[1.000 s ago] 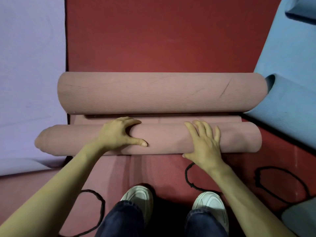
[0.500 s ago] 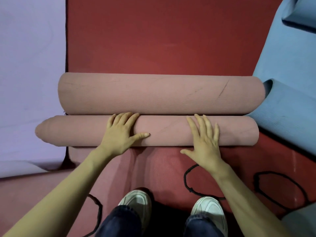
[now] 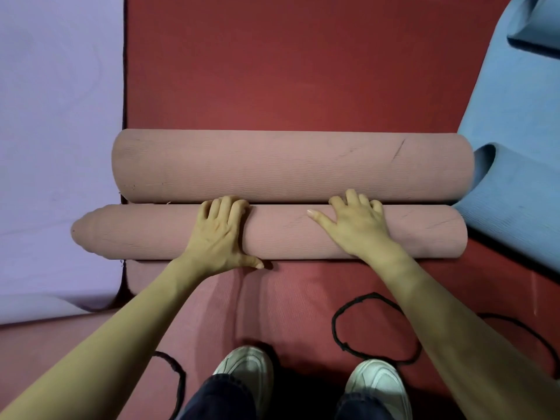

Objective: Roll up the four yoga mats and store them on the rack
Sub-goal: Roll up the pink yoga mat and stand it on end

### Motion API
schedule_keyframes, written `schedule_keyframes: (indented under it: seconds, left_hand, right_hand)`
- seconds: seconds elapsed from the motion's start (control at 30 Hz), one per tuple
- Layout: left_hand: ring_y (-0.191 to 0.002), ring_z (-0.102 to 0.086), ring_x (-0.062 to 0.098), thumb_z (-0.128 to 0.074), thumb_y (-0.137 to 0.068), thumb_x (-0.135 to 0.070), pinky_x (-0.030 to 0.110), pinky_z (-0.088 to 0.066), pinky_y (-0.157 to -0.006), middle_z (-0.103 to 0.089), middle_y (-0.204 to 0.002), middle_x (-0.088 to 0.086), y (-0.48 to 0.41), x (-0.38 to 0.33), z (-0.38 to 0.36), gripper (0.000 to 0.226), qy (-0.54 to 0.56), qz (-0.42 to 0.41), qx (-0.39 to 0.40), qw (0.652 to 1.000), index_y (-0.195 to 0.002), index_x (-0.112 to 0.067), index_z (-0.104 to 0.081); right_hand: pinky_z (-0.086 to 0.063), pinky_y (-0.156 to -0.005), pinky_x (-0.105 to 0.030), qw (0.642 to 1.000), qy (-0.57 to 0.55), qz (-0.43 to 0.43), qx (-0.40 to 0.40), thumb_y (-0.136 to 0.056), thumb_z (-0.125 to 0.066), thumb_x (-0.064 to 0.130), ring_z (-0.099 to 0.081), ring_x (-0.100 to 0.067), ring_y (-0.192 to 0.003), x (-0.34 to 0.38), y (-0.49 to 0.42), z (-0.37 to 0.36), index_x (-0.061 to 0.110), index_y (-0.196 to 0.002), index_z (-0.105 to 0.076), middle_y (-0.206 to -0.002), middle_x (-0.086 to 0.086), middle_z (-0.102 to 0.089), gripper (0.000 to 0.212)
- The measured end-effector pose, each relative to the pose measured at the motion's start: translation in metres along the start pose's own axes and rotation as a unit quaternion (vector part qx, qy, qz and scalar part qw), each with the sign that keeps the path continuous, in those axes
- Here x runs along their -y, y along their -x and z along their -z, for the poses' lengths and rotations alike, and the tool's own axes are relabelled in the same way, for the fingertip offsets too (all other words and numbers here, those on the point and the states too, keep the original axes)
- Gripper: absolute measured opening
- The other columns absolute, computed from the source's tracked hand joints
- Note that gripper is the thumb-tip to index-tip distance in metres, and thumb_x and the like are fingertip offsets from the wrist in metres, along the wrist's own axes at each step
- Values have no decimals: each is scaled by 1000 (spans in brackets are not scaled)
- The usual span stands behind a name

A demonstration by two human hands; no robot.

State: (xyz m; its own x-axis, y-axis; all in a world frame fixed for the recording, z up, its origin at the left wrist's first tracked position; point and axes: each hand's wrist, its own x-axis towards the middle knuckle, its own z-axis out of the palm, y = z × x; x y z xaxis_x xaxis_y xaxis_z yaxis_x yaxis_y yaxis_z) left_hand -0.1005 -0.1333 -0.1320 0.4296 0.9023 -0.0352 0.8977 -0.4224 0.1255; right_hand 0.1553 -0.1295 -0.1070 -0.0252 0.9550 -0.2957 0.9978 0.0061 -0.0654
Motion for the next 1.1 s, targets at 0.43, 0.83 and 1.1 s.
schedule_keyframes:
  seconds: [0.43, 0.83, 1.1]
  left_hand:
    - [-100, -51, 29, -34, -65, -90, 45, -33, -95, -56, -114, 10, -15, 8, 12, 95, 154, 63, -68, 984, -122, -20, -65]
    - [-128, -42, 30, -68, -51, -78, 56, -25, -106, -46, -139, 9, -39, 12, 24, 117, -18, 29, 92, 995, -144, -13, -37]
    - [-103, -58, 33, -49, -38, -85, 46, -43, -89, -65, -114, 8, -20, 13, 25, 112, 31, 6, 51, 998, -124, -14, -58]
  right_hand:
    - [12, -114, -40, 988, -123, 32, -85, -91, -23, 62, -3, -19, -146, -11, 8, -14, 21, -149, -23, -158, -2, -16, 71]
    - [-7, -114, -46, 998, 24, 63, -16, -55, -82, 53, -16, -27, -139, -13, -14, 5, 24, -148, -16, -150, -8, -20, 118]
    - [-14, -110, -41, 996, 11, 86, -35, -56, -79, 45, -31, -24, -129, -13, 4, -1, 27, -145, -27, -136, -3, -36, 105]
